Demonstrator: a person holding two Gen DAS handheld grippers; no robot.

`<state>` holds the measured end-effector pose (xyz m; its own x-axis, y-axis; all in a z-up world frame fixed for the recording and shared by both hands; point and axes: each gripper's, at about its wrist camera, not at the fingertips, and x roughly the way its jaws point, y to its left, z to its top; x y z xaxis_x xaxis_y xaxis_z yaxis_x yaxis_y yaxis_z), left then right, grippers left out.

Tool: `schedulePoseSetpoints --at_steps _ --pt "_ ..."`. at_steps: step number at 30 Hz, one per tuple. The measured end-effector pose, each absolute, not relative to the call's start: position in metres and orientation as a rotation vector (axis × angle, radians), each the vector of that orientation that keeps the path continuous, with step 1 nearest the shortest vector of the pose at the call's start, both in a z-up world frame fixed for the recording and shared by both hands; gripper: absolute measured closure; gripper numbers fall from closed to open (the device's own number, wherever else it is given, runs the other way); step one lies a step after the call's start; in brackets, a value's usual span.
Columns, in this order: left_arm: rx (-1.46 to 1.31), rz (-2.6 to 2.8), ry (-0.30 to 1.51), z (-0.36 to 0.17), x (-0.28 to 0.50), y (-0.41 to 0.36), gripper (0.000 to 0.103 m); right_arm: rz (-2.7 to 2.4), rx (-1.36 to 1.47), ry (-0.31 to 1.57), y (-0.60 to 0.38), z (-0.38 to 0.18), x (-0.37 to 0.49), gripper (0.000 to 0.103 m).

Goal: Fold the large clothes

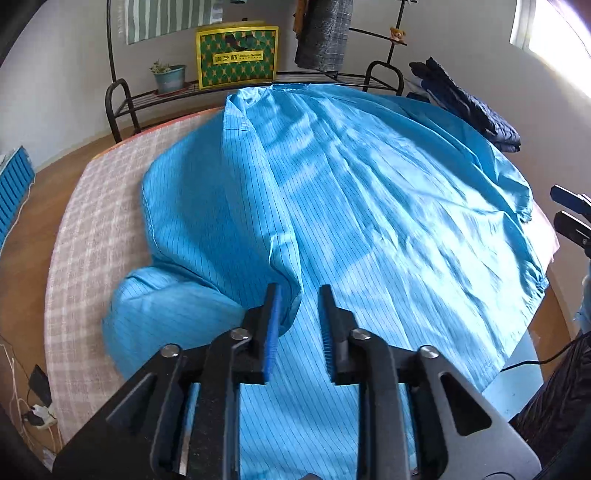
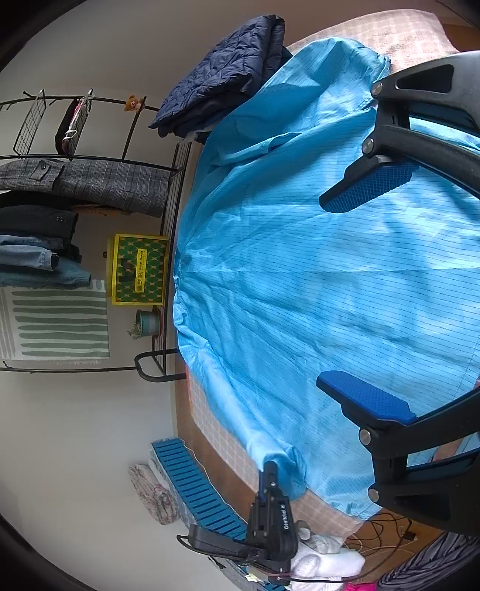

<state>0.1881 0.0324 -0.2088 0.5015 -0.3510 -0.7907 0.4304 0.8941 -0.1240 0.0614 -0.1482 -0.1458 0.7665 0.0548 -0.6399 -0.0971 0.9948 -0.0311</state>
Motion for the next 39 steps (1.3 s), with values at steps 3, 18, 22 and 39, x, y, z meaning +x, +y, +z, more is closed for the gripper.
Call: schedulePoseSetpoints --at_steps 3,18,22,39 --pt "-0.027 -0.436 0.897 -0.196 0.182 0.067 0.054 0.086 -0.065 0.681 -0.149 -0.144 0.056 0.014" --pt "-0.809 -0.162 1.096 -0.291 0.251 0.258 0.038 0.073 -0.121 0.716 -0.144 -0.166 0.052 0.014" --pt "-0.738 -0.194 1.137 -0.301 0.262 0.236 0.041 0.085 -0.123 0.710 -0.139 -0.164 0.054 0.014" --pt "-0.387 -0.610 0.859 -0.158 0.143 0.119 0.100 0.140 -0.133 0.712 -0.116 -0.165 0.060 0.014"
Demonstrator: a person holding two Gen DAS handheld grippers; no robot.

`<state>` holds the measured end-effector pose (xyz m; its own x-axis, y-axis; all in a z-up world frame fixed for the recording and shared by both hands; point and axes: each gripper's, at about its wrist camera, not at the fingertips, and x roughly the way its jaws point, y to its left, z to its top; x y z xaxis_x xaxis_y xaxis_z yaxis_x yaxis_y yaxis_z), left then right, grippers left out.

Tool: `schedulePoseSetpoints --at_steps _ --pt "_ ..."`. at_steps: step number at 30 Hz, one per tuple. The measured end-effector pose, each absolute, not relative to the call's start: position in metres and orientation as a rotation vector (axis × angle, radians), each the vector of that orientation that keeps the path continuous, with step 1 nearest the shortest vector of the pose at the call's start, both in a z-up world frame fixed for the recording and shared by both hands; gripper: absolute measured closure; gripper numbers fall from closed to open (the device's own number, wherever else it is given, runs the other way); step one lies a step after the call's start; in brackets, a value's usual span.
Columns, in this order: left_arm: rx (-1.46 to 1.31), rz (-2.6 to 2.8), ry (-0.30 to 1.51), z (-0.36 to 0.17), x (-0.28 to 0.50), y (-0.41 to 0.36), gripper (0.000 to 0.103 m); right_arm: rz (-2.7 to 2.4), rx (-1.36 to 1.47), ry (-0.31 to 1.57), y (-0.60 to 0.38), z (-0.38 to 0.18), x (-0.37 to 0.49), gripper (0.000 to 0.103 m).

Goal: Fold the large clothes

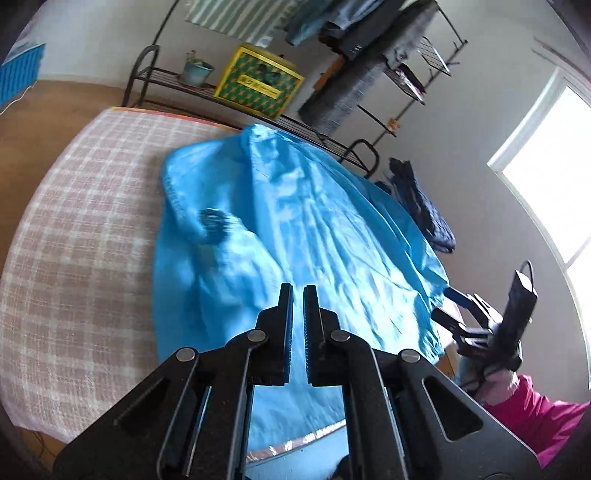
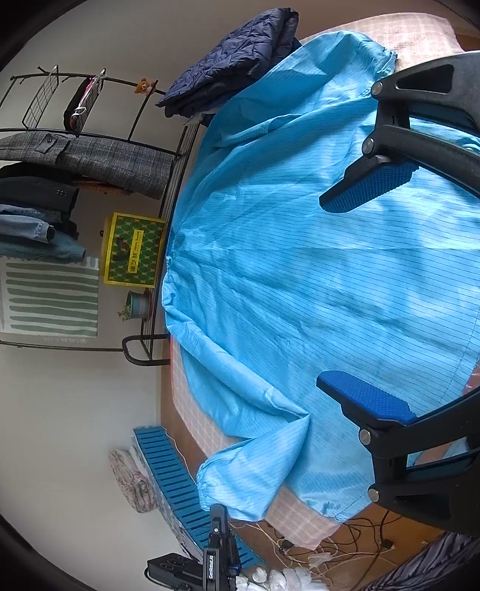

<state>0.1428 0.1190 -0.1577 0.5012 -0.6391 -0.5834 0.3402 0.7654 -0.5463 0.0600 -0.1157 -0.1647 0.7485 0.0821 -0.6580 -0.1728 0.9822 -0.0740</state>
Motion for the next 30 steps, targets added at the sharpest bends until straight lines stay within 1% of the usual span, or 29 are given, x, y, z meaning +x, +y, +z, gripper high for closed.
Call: schedulePoseSetpoints --at_steps 6,7,8,10,11,12,15,17,19,22,24,25,26,27,30 --pt "-0.186 -0.764 0.898 -0.148 0.088 0.054 0.100 0.162 -0.137 0.715 -0.110 -0.165 0.058 0.014" --pt "-0.166 -0.767 0.903 -0.148 0.084 0.049 0.098 0.164 -0.136 0.716 -0.110 -0.165 0.058 0.014" --pt "-0.167 -0.752 0.914 -0.148 0.085 0.049 0.094 0.165 -0.136 0.717 -0.110 -0.164 0.058 0.014" --pt "-0.225 -0.695 0.932 -0.153 0.095 0.062 0.052 0.165 -0.137 0.716 -0.110 -0.164 0.057 0.014" --pt "-0.269 -0.650 0.926 -0.157 0.104 0.074 0.047 0.163 -0.138 0.717 -0.111 -0.164 0.057 0.014" --pt "-0.307 -0.587 0.932 -0.162 0.113 0.087 0.044 0.162 -0.138 0.717 -0.111 -0.165 0.056 0.014" --pt "-0.376 -0.382 0.973 -0.191 0.148 0.132 0.044 0.159 -0.139 0.719 -0.112 -0.166 0.054 0.014" --pt "-0.442 -0.286 1.043 -0.220 0.170 0.162 0.042 0.159 -0.137 0.722 -0.114 -0.166 0.053 0.014" --pt "-0.552 -0.256 1.157 -0.254 0.190 0.184 0.039 0.160 -0.137 0.726 -0.113 -0.168 0.052 0.014" --pt "-0.612 -0.200 1.279 -0.294 0.202 0.198 0.039 0.167 -0.141 0.735 -0.111 -0.171 0.053 0.014" --pt "-0.589 -0.208 1.261 -0.298 0.202 0.199 0.039 0.173 -0.145 0.739 -0.109 -0.172 0.054 0.014" --pt "-0.563 -0.211 1.255 -0.296 0.203 0.198 0.048 0.177 -0.149 0.739 -0.108 -0.172 0.054 0.014" --pt "-0.544 -0.218 1.250 -0.295 0.203 0.196 0.065 0.181 -0.152 0.740 -0.107 -0.173 0.054 0.014" --pt "-0.536 -0.223 1.256 -0.294 0.203 0.195 0.096 0.186 -0.154 0.741 -0.105 -0.174 0.055 0.014" --pt "-0.545 -0.236 1.198 -0.280 0.195 0.197 0.096 0.193 -0.159 0.745 -0.101 -0.175 0.056 0.014"
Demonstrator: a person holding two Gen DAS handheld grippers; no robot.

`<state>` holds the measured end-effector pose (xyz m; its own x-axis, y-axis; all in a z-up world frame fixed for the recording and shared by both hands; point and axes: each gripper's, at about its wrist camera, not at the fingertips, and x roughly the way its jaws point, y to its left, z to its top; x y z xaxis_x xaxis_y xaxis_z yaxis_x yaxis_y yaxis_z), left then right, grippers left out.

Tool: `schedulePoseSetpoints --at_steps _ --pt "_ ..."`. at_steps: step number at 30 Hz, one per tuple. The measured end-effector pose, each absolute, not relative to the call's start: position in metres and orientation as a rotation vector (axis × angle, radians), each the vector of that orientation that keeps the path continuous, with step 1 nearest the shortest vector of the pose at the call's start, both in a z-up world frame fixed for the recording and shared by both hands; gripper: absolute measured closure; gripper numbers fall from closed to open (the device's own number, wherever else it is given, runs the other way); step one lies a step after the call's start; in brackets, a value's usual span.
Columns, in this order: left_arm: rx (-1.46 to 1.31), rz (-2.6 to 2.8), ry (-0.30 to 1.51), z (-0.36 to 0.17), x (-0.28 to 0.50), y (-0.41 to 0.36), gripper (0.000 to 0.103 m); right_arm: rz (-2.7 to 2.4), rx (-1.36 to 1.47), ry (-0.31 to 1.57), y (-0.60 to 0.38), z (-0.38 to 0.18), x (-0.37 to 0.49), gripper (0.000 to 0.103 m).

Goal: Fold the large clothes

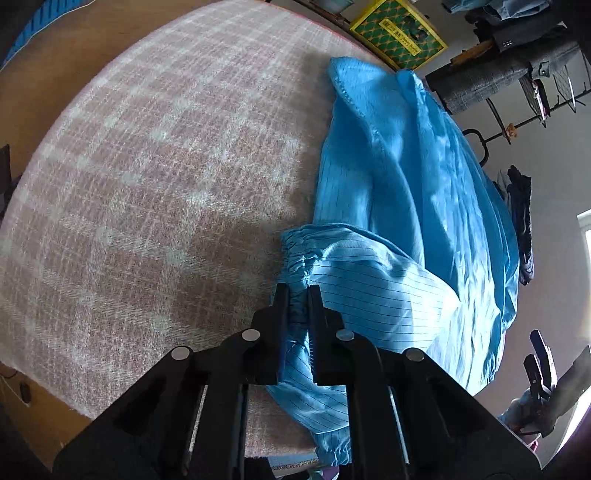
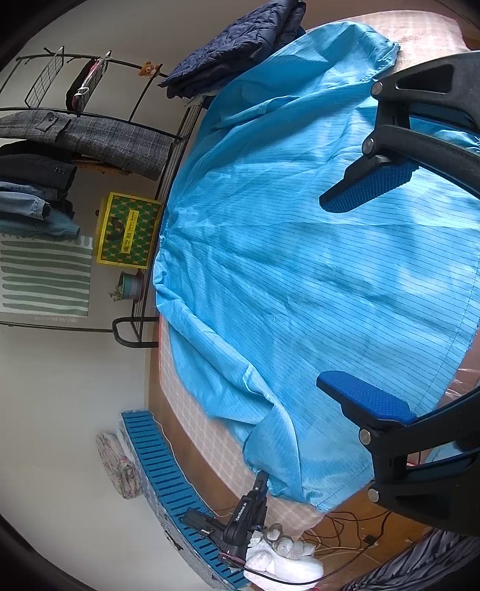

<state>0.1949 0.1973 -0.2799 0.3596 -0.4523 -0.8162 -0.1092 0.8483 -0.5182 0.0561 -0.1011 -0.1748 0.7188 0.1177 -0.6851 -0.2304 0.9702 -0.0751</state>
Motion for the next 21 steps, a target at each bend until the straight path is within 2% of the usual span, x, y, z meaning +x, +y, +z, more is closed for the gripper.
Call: schedulePoseSetpoints --at_steps 5,9,12,15,16,17,19,21 --pt "-0.546 -0.341 1.038 -0.221 0.163 0.191 0.096 0.211 -0.167 0.748 -0.097 -0.174 0.060 0.014" --pt "-0.444 -0.494 0.976 -0.177 0.124 0.144 0.096 0.235 -0.131 0.778 -0.098 -0.174 0.072 0.016" --pt "-0.364 -0.603 0.969 -0.158 0.102 0.094 0.096 0.253 -0.085 0.810 -0.100 -0.174 0.083 0.031" --pt "-0.308 -0.686 1.007 -0.159 0.082 0.054 0.096 0.279 -0.022 0.851 -0.102 -0.177 0.091 0.053" --pt "-0.293 -0.714 1.028 -0.162 0.078 0.044 0.096 0.289 -0.002 0.865 -0.102 -0.178 0.093 0.057" --pt "-0.275 -0.738 1.057 -0.166 0.073 0.035 0.092 0.299 0.015 0.875 -0.102 -0.179 0.094 0.057" --pt "-0.255 -0.749 1.095 -0.172 0.066 0.026 0.070 0.311 0.031 0.887 -0.101 -0.180 0.095 0.057" --pt "-0.248 -0.736 1.087 -0.172 0.062 0.031 0.064 0.321 0.039 0.897 -0.100 -0.182 0.095 0.057"
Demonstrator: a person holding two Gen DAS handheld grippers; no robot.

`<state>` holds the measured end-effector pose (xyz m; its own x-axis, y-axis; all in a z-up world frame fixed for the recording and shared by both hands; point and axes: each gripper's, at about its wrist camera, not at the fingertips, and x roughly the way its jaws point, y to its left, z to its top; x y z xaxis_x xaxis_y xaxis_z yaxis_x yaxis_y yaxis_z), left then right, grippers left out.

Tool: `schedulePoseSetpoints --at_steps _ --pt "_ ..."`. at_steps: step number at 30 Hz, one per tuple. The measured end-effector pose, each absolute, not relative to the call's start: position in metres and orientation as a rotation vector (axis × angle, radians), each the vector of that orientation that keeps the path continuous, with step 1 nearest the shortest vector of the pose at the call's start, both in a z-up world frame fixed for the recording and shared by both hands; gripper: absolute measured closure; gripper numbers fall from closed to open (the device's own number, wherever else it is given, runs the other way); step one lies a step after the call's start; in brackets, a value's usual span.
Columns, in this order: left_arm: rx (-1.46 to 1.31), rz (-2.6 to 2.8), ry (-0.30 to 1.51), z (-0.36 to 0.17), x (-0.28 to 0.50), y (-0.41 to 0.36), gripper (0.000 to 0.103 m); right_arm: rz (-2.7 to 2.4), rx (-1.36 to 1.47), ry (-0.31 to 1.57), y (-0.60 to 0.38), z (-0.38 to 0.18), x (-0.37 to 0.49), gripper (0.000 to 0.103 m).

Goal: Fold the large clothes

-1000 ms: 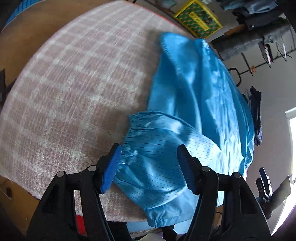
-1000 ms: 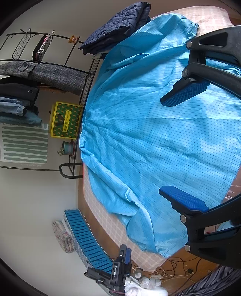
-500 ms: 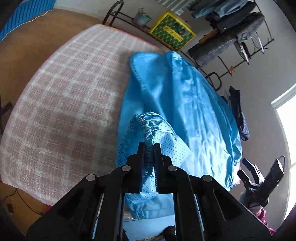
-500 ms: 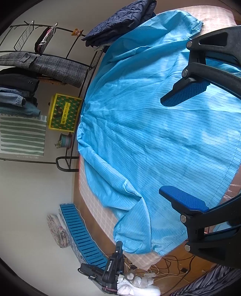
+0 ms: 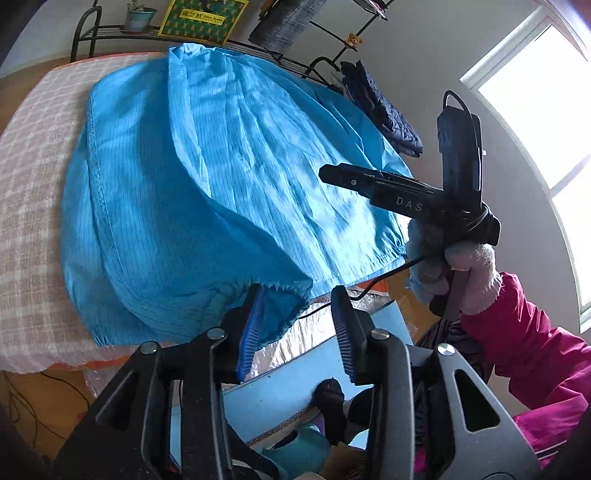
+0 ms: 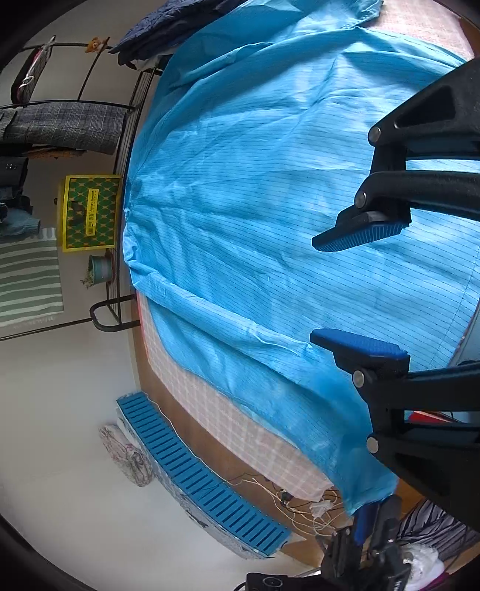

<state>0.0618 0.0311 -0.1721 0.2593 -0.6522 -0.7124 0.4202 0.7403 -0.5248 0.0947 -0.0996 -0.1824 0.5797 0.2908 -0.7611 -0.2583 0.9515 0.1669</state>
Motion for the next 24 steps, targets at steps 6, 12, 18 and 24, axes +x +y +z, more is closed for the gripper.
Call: schedulePoseSetpoints --at_steps 6,12,18,24 --pt "-0.357 -0.436 1.144 -0.203 0.101 0.088 0.064 0.397 0.155 0.993 -0.097 -0.203 0.096 0.045" --pt "-0.413 -0.247 1.173 -0.233 0.147 0.105 0.064 0.410 0.117 1.027 -0.076 -0.209 0.104 0.045" --pt "-0.499 -0.353 1.163 -0.223 0.205 0.079 0.064 0.384 0.111 0.956 -0.079 -0.168 0.146 0.044" --pt "-0.457 -0.397 1.122 -0.213 0.284 0.047 0.033 0.337 0.206 0.936 -0.099 -0.145 0.218 0.051"
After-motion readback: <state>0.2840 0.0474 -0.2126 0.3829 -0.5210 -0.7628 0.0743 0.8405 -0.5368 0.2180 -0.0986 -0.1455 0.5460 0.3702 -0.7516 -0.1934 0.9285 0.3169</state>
